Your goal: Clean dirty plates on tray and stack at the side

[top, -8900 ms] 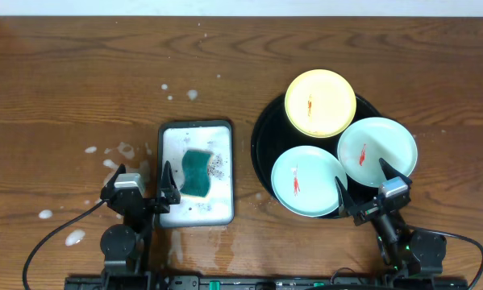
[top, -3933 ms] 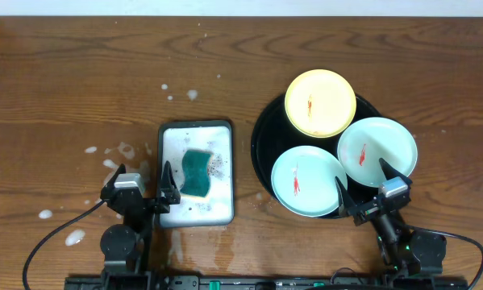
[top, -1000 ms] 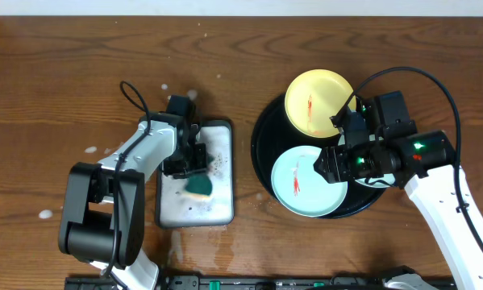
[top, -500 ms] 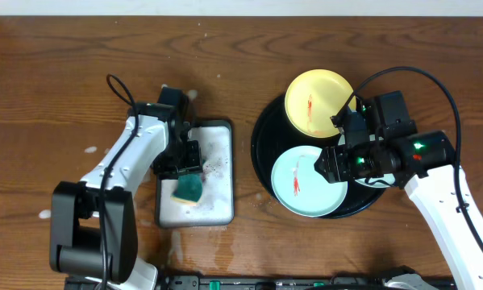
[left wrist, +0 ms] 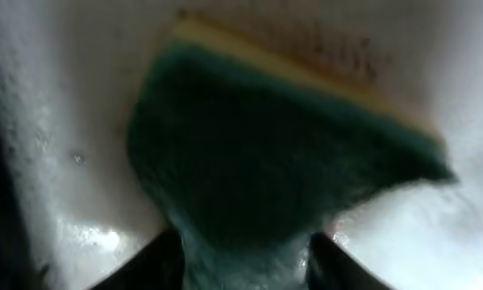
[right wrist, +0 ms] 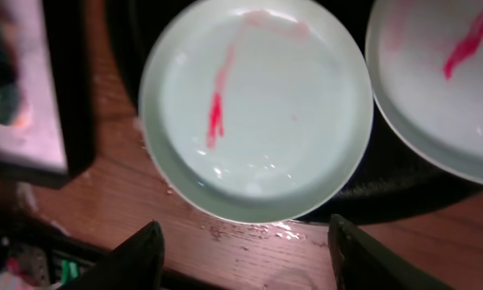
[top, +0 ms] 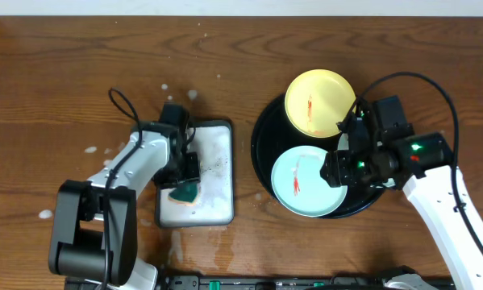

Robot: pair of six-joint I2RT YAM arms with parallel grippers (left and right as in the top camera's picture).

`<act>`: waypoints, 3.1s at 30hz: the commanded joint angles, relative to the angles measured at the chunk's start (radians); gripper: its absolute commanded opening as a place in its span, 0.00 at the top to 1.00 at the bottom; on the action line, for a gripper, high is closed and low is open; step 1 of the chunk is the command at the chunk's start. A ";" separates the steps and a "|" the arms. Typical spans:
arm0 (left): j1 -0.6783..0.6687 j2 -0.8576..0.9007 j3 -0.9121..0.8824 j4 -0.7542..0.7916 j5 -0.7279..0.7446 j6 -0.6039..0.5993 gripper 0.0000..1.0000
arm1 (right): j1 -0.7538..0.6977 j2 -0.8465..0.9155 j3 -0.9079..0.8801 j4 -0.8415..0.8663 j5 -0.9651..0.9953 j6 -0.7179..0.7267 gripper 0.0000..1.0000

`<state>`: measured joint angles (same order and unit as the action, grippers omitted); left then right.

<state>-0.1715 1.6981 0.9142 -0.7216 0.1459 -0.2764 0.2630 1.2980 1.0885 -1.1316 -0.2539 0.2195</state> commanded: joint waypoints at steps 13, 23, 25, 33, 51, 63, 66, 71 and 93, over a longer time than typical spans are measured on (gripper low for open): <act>0.002 -0.082 0.105 -0.150 0.039 -0.024 0.92 | -0.127 0.113 -0.229 0.154 0.018 0.008 0.43; 0.002 -0.302 0.163 -0.194 0.256 -0.025 0.92 | -0.127 0.280 -0.293 0.441 0.006 0.037 0.94; -0.001 -0.322 0.163 -0.193 0.274 -0.026 0.92 | -0.127 0.279 -0.293 0.488 0.006 0.053 0.99; -0.129 -0.314 0.163 -0.098 0.274 -0.095 0.92 | -0.117 0.279 -0.293 0.570 0.073 0.090 0.99; -0.459 0.002 0.214 0.338 0.208 -0.332 0.92 | -0.023 0.279 -0.293 0.541 0.089 0.158 0.99; -0.565 0.269 0.236 0.537 0.202 -0.357 0.92 | -0.021 0.279 -0.293 0.537 0.093 0.158 0.99; -0.557 0.295 0.236 0.443 0.116 -0.356 0.92 | -0.021 0.279 -0.293 0.537 0.096 0.158 0.99; -0.544 0.295 0.249 0.235 -0.137 -0.334 0.92 | -0.021 0.279 -0.293 0.537 0.100 0.158 0.99; -0.593 0.397 0.367 0.481 0.264 -0.403 0.91 | -0.021 0.279 -0.293 0.519 0.127 0.157 0.99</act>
<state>-0.7303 2.0254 1.2766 -0.2626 0.2855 -0.6556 0.2398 1.5761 0.7963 -0.6048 -0.1585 0.3832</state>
